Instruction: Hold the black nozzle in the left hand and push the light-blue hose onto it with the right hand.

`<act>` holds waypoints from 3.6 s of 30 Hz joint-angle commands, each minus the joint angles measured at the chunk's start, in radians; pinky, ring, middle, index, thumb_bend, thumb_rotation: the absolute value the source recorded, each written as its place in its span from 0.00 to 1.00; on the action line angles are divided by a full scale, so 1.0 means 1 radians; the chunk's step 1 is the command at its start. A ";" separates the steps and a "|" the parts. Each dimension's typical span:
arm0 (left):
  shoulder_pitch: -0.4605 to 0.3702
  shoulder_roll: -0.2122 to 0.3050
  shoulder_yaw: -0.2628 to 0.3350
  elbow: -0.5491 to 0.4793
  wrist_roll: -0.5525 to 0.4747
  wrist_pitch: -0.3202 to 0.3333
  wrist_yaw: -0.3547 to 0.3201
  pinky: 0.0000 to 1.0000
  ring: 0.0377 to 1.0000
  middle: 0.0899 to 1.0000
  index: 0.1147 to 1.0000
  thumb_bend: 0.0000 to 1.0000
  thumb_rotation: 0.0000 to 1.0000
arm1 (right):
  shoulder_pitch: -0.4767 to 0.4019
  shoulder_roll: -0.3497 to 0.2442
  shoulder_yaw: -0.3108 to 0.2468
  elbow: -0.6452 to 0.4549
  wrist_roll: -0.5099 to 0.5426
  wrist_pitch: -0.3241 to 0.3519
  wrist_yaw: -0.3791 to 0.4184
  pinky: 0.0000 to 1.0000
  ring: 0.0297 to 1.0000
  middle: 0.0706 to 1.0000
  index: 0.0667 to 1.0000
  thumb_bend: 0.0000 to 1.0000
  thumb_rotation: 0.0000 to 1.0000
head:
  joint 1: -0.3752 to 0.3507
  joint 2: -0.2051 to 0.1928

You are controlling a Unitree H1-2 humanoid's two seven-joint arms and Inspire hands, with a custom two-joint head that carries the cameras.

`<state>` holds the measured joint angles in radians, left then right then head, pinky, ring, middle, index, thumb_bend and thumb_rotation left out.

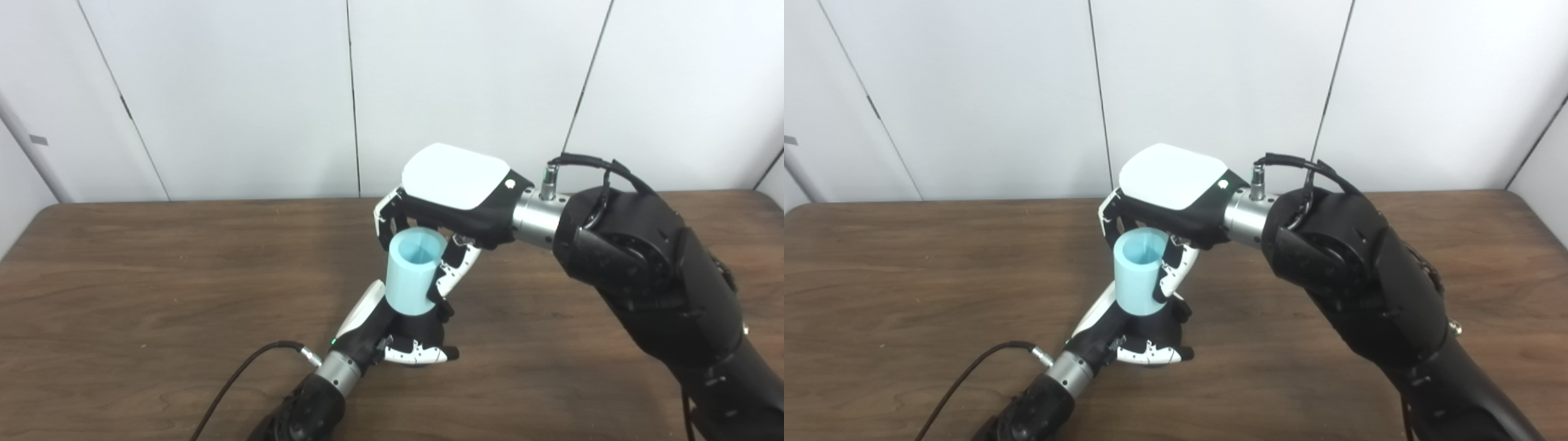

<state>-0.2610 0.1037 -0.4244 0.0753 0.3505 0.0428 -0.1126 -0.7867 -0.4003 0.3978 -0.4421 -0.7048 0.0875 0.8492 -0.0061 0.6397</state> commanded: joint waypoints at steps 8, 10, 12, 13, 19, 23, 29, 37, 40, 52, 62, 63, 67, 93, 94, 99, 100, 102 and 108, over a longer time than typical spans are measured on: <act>0.040 0.002 -0.034 0.053 0.015 0.052 -0.064 0.86 0.60 0.50 0.37 0.51 0.00 | -0.041 -0.020 -0.013 0.012 -0.047 -0.032 -0.008 0.31 0.38 0.44 0.49 0.52 0.00 | -0.001 -0.002; 0.040 0.002 -0.033 0.056 0.013 0.046 -0.064 0.86 0.60 0.50 0.37 0.51 0.00 | -0.040 -0.017 -0.015 0.013 -0.051 -0.035 -0.011 0.32 0.39 0.45 0.49 0.52 0.00 | -0.001 0.000; 0.039 0.002 -0.032 0.062 0.009 0.039 -0.063 0.86 0.58 0.50 0.37 0.51 0.00 | -0.039 -0.014 -0.016 0.015 -0.055 -0.038 -0.015 0.33 0.39 0.45 0.48 0.52 0.00 | -0.002 0.000; 0.039 0.002 -0.031 0.062 0.008 0.038 -0.063 0.85 0.58 0.50 0.38 0.51 0.00 | -0.038 -0.012 -0.016 0.016 -0.057 -0.039 -0.017 0.33 0.39 0.46 0.48 0.52 0.00 | -0.003 0.000; 0.040 0.006 -0.034 0.048 0.017 0.053 -0.069 0.86 0.60 0.51 0.37 0.51 0.00 | -0.048 -0.007 -0.011 0.017 -0.076 -0.037 -0.012 0.36 0.40 0.48 0.46 0.52 0.00 | -0.005 0.002; 0.040 0.008 -0.036 0.042 0.020 0.058 -0.071 0.86 0.60 0.50 0.37 0.51 0.00 | -0.053 -0.008 -0.005 0.015 -0.083 -0.032 0.008 0.37 0.42 0.46 0.46 0.52 0.00 | -0.003 0.007; 0.039 0.011 -0.034 0.042 0.015 0.056 -0.073 0.86 0.59 0.50 0.38 0.51 0.00 | -0.052 -0.015 0.000 0.008 -0.060 -0.017 0.054 0.38 0.45 0.44 0.45 0.52 0.00 | -0.004 0.012; 0.040 0.013 -0.034 0.031 0.016 0.072 -0.081 0.86 0.59 0.50 0.38 0.51 0.00 | -0.053 -0.027 0.010 0.005 -0.004 0.027 0.136 0.34 0.41 0.47 0.46 0.52 0.00 | -0.007 0.019; 0.037 0.013 -0.036 0.030 0.019 0.083 -0.085 0.86 0.59 0.50 0.38 0.51 0.00 | -0.053 -0.032 0.018 0.005 0.019 0.045 0.161 0.31 0.40 0.48 0.45 0.52 0.00 | -0.004 0.021; 0.034 0.008 -0.031 0.038 0.014 0.079 -0.080 0.87 0.56 0.49 0.39 0.52 0.00 | -0.059 -0.045 0.060 0.014 0.028 0.068 0.193 0.26 0.37 0.48 0.45 0.52 0.00 | -0.004 0.022; 0.036 0.008 -0.030 0.035 0.008 0.069 -0.081 0.85 0.55 0.49 0.38 0.52 0.00 | -0.062 -0.056 0.084 0.018 -0.002 0.031 0.167 0.27 0.37 0.48 0.46 0.51 0.00 | -0.001 0.026; 0.036 0.007 -0.030 0.035 0.008 0.070 -0.081 0.85 0.55 0.49 0.39 0.52 0.00 | -0.060 -0.058 0.085 0.019 -0.006 0.025 0.163 0.28 0.38 0.48 0.46 0.52 0.00 | 0.002 0.027; 0.038 0.009 -0.031 0.031 0.010 0.071 -0.081 0.86 0.59 0.50 0.37 0.51 0.00 | -0.036 -0.062 0.085 0.020 -0.020 0.004 0.138 0.31 0.40 0.49 0.46 0.52 0.00 | 0.001 0.028; 0.041 0.010 -0.029 0.017 0.015 0.088 -0.100 0.87 0.59 0.50 0.37 0.51 0.00 | 0.062 -0.087 -0.014 0.040 0.164 0.082 0.079 0.37 0.41 0.45 0.47 0.52 0.00 | -0.003 0.030; 0.041 0.010 -0.029 0.017 0.015 0.087 -0.100 0.87 0.59 0.50 0.37 0.51 0.00 | 0.062 -0.086 -0.014 0.039 0.165 0.087 0.078 0.35 0.38 0.45 0.50 0.51 0.00 | -0.003 0.030; 0.040 0.007 -0.028 0.018 0.013 0.083 -0.098 0.87 0.59 0.50 0.37 0.51 0.00 | 0.069 -0.072 -0.027 0.019 0.185 0.060 0.023 0.55 0.65 0.68 0.68 0.88 0.20 | -0.001 0.029; 0.040 0.007 -0.028 0.018 0.013 0.083 -0.098 0.87 0.59 0.50 0.38 0.51 0.00 | 0.071 -0.071 -0.028 0.017 0.187 0.040 0.004 0.59 0.69 0.72 0.71 0.94 0.23 | -0.001 0.030; 0.040 0.006 -0.025 0.020 0.011 0.081 -0.096 0.87 0.59 0.51 0.37 0.51 0.00 | 0.075 -0.070 -0.030 0.020 0.184 -0.020 -0.044 0.74 0.79 0.81 0.75 0.99 0.29 | -0.002 0.030; 0.045 0.000 -0.022 0.016 0.015 0.088 -0.091 0.87 0.60 0.50 0.38 0.51 0.00 | 0.082 -0.063 -0.028 0.040 0.138 -0.198 -0.133 0.97 0.95 0.95 0.81 1.00 0.37 | 0.001 0.031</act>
<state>-0.2554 0.0987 -0.4307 0.0550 0.3514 0.0517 -0.1552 -0.6608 -0.4628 0.3841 -0.3892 -0.5586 -0.0660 0.7641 -0.0046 0.6703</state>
